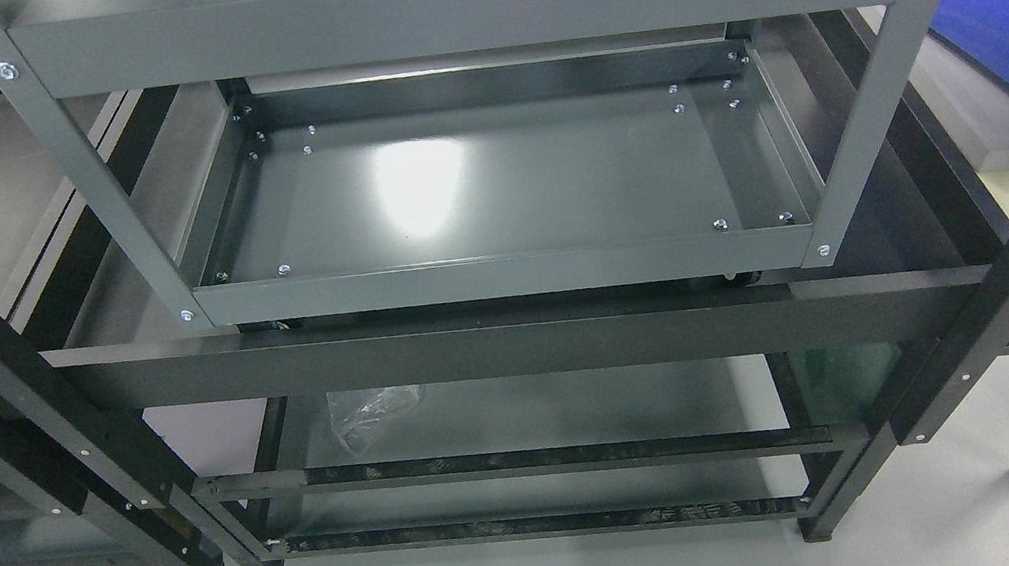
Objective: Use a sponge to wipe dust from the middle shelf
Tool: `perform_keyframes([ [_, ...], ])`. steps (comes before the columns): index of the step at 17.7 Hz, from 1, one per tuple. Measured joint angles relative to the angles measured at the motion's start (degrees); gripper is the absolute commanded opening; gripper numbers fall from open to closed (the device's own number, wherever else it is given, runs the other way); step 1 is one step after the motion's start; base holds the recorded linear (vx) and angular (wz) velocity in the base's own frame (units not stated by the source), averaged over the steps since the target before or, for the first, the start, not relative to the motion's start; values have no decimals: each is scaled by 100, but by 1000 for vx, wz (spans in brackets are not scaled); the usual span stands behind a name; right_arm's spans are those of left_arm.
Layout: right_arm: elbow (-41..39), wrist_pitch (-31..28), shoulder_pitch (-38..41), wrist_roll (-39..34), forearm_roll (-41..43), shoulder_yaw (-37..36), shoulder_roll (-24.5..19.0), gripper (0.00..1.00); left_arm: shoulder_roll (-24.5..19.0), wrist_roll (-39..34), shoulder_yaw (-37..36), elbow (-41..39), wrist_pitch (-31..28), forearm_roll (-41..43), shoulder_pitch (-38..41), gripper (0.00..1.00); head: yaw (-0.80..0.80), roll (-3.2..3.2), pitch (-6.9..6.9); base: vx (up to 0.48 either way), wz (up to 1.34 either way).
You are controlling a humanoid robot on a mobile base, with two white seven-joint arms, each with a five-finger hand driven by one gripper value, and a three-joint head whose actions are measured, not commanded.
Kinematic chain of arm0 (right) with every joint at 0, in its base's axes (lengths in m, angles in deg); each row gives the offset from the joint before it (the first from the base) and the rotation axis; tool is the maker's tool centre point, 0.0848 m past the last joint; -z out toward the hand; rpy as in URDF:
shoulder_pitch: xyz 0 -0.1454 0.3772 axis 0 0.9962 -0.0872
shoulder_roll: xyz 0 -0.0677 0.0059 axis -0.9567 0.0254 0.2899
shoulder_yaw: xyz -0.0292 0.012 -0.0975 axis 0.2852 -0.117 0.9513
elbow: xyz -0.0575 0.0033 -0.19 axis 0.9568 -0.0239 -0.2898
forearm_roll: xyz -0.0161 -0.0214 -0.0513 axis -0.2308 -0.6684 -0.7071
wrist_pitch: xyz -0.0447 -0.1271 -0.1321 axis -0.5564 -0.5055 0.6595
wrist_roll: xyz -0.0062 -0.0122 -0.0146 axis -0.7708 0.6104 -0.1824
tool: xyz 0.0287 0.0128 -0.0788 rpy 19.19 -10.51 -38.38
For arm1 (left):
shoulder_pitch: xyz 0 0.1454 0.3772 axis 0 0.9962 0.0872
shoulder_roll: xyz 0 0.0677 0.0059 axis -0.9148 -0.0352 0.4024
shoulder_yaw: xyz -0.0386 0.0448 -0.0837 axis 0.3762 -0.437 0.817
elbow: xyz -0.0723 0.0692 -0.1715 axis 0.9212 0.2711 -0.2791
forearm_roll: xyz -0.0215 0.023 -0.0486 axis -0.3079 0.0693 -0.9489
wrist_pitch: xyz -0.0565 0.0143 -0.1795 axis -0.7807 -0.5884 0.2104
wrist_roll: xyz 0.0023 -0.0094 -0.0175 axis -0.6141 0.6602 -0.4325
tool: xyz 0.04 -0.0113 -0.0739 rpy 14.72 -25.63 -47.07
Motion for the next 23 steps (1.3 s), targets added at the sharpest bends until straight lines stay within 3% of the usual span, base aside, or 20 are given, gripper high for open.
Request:
perform_keyframes([
  [5, 0, 0, 1, 0, 0, 0, 0, 100, 411, -67, -762, 20, 0, 162, -652, 3, 0, 0, 0, 5, -2],
  [14, 0, 0, 1, 0, 0, 0, 0, 100, 1989, -90, -2593, 60, 1, 851, -1933, 3, 0, 0, 0, 0, 0],
  [23, 0, 0, 1, 0, 0, 0, 0, 100, 3199, -269, -3943, 669, 2, 1523, -2938, 3, 0, 0, 0, 0, 0],
])
